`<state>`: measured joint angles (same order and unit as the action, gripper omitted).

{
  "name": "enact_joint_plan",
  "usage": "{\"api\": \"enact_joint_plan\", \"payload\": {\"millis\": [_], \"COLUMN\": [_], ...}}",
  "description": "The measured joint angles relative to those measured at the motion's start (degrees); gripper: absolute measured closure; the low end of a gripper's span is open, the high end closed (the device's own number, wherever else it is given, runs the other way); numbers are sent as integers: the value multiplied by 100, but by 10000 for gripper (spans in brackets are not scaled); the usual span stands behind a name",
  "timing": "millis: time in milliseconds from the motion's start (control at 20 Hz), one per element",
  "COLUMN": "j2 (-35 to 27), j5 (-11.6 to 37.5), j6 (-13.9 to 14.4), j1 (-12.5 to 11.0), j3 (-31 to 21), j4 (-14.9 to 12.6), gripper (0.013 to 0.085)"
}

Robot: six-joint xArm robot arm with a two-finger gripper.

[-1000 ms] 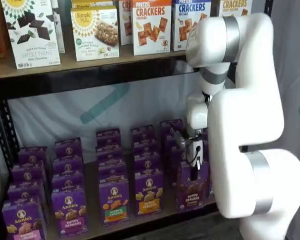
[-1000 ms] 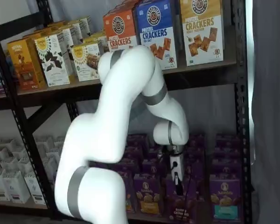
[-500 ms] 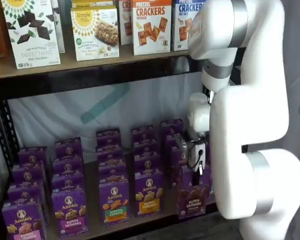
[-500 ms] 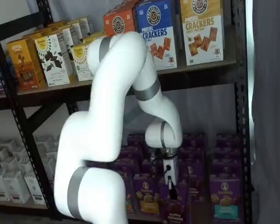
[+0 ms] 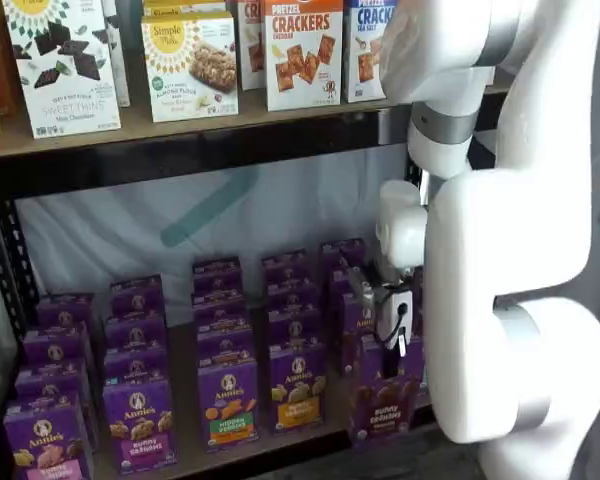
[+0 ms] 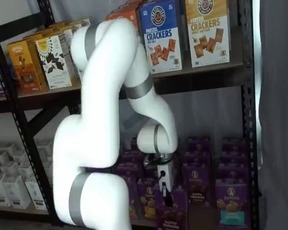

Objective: Pick up the purple box with a brown patch in the center, on the bottom shelf, the fifth box from the left

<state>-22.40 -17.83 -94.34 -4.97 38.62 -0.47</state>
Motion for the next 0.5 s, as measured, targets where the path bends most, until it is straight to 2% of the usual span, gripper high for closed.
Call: {"api": "enact_joint_plan", "payload": {"millis": [100, 250, 350, 500], "j2": [315, 652, 902, 1293], "j5": [84, 161, 172, 136], "j6": [23, 139, 272, 579], "j1": [176, 367, 490, 639], "j3": [-314, -624, -828, -1116], "j4": [156, 235, 226, 67], "gripper": [690, 690, 690, 690]}}
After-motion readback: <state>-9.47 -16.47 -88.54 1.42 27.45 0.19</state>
